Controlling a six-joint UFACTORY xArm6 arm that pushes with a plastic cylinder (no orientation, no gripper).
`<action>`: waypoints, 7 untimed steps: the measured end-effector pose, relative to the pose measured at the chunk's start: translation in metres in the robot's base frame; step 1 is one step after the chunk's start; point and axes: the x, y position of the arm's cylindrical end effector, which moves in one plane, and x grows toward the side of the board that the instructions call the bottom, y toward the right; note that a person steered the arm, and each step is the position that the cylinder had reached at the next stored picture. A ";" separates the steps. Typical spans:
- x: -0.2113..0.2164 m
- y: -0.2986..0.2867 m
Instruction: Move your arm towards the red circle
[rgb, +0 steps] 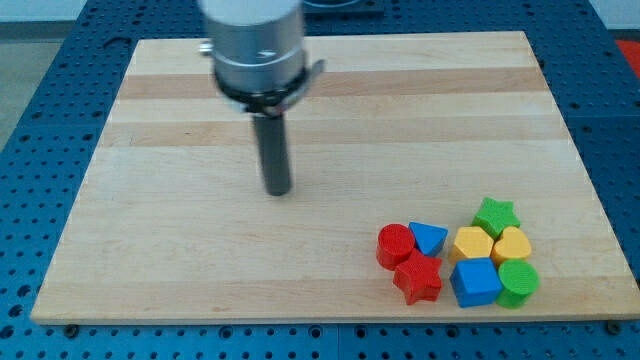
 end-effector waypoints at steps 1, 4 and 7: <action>0.042 -0.037; 0.075 0.017; 0.075 0.115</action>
